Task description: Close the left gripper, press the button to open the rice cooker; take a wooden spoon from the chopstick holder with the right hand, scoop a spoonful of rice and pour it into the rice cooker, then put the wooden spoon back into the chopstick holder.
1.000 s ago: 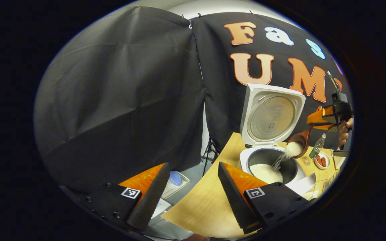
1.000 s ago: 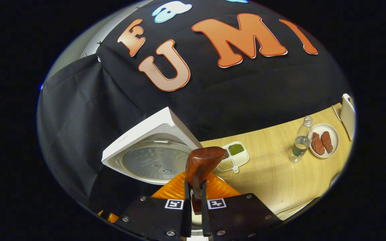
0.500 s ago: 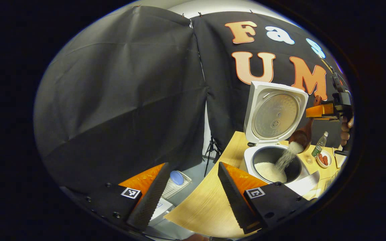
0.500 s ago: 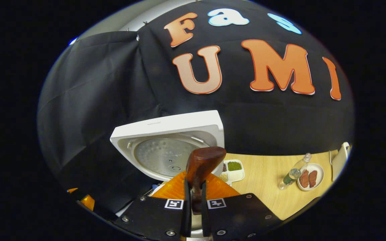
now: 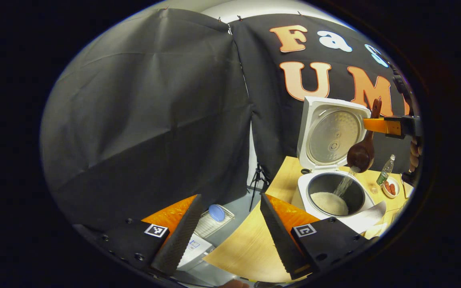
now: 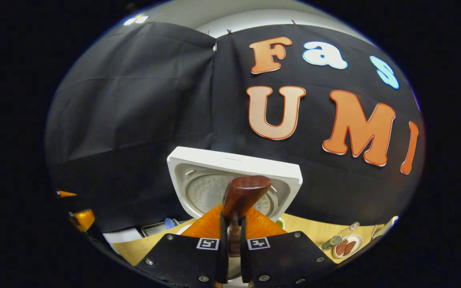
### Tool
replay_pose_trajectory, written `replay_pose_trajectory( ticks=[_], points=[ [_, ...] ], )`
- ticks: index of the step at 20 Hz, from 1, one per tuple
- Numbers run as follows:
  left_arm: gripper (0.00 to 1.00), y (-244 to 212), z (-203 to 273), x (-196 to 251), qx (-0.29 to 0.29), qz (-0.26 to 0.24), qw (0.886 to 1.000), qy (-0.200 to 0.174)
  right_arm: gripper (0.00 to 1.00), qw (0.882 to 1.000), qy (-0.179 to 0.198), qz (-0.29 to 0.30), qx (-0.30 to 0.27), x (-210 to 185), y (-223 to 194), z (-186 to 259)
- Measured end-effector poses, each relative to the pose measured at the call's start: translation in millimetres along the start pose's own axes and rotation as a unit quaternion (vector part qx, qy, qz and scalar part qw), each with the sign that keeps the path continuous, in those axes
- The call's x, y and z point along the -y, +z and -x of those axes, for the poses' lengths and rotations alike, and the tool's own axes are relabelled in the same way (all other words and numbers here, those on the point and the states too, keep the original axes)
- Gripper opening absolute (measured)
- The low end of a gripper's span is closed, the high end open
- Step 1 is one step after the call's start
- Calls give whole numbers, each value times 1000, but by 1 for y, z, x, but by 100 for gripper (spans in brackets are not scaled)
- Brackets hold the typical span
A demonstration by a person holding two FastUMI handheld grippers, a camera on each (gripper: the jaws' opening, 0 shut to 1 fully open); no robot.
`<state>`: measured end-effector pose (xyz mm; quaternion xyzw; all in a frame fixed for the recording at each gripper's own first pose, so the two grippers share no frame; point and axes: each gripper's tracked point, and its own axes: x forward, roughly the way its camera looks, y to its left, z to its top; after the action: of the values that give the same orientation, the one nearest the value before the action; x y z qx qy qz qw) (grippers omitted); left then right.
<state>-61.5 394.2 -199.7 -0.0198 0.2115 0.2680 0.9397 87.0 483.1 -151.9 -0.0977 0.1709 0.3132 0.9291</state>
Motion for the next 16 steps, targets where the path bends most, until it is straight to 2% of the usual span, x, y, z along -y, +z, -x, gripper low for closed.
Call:
replay_pose_trajectory(
  ticks=[4,8,11,16],
  points=[
    [99,-7,8,-3,-3,0,1000,7,11,999,14,46,16,-16,2,5],
    [99,-4,20,-4,11,-22,999,23,12,999,18,34,22,-12,3,19],
    [99,5,32,9,23,-29,999,24,12,1000,9,3,25,13,5,39],
    [98,10,53,60,22,-21,1000,10,12,997,-25,-72,27,89,0,83]
  ],
)
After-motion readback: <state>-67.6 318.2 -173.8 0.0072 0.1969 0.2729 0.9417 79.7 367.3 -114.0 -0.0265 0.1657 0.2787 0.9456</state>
